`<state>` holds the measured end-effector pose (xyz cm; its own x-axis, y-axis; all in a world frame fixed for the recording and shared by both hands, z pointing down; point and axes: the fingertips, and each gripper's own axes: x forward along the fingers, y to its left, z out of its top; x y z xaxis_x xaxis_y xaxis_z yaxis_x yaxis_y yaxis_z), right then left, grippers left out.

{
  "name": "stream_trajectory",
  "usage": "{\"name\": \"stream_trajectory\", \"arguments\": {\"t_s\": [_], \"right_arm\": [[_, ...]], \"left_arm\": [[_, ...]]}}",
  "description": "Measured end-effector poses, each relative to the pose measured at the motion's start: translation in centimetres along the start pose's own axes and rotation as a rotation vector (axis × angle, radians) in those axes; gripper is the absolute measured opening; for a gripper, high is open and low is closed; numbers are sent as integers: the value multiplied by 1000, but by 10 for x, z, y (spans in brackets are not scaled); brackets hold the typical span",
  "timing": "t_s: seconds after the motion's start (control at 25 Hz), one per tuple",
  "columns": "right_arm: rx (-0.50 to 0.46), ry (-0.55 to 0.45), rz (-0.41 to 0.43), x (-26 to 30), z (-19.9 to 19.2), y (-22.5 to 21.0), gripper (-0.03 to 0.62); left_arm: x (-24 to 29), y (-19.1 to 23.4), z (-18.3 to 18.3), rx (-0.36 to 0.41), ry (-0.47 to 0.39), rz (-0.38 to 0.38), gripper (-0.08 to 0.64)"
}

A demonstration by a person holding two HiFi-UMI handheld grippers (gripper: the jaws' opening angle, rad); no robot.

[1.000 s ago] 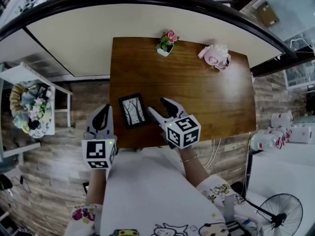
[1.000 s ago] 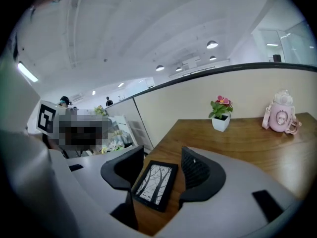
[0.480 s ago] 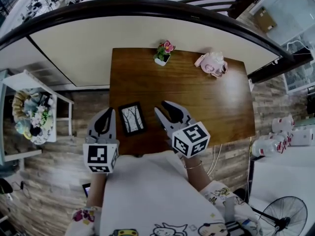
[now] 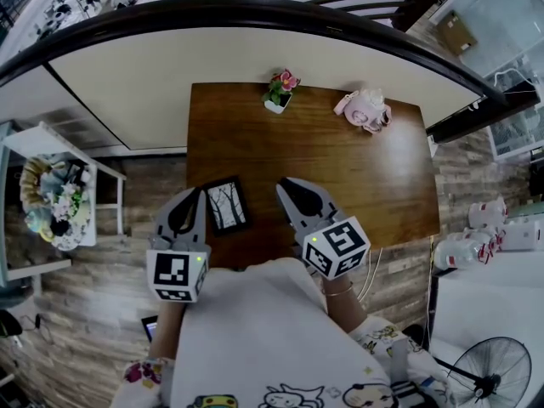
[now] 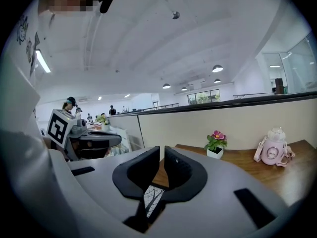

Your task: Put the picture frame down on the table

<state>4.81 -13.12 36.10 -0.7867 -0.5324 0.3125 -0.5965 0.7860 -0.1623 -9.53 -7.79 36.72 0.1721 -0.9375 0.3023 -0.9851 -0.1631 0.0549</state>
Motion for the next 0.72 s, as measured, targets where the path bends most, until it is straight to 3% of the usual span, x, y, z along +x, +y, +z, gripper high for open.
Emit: {"name": "stream_trajectory", "arguments": {"t_s": [0.72], "right_arm": [[-23,-46,-71,-23,-9,-8,0]], "left_arm": [[-7,-3,-16,-34,42,-30,3]]}}
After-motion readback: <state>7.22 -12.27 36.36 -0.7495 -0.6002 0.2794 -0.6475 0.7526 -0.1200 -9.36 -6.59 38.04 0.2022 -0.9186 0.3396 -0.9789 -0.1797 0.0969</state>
